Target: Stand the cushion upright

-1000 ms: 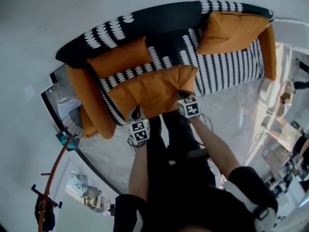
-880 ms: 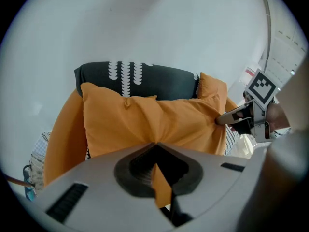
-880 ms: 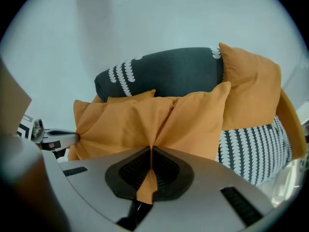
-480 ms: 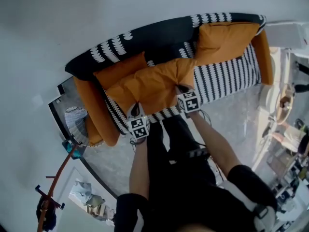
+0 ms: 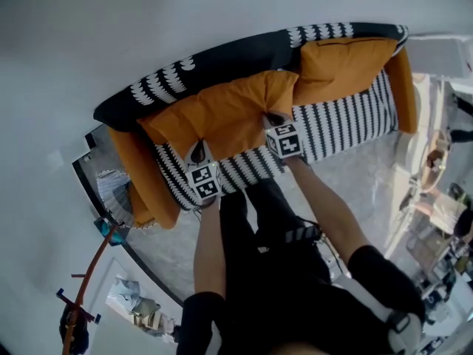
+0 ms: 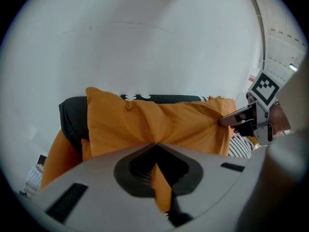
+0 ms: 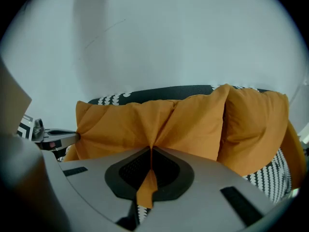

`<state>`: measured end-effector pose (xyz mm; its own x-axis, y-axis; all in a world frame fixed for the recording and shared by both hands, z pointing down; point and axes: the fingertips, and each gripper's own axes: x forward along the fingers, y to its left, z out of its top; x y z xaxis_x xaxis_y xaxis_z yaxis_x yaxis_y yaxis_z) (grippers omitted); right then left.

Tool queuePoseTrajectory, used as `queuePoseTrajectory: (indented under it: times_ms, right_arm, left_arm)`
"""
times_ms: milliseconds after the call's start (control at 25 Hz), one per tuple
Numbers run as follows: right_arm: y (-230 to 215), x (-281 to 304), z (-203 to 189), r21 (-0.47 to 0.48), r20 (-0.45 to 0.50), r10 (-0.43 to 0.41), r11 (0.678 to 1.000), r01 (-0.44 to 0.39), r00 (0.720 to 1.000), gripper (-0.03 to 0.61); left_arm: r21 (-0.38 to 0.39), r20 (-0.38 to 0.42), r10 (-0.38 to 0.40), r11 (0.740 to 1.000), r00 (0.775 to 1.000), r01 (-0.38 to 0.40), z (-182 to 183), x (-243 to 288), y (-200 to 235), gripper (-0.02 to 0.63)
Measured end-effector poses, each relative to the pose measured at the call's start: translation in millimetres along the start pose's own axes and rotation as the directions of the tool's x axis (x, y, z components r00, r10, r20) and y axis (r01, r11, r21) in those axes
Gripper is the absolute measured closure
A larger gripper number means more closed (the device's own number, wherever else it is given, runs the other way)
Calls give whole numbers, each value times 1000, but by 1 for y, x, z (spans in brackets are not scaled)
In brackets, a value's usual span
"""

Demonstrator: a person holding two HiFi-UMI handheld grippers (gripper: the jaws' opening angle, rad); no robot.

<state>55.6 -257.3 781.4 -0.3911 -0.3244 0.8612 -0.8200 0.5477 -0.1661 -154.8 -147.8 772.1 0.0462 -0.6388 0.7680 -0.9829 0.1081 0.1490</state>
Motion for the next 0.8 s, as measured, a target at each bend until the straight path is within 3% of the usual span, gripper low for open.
queuePoseTrajectory:
  times_ms: [320, 800]
  right_arm:
    - [-20, 15, 35, 3, 31, -9, 1000, 9, 999, 578]
    - [-43, 44, 26, 33, -12, -14, 999, 14, 1000, 577]
  left_arm:
    - [-12, 12, 16, 1000, 1000, -16, 23, 27, -1, 612]
    - [-7, -7, 18, 1000, 1000, -18, 26, 53, -11, 611]
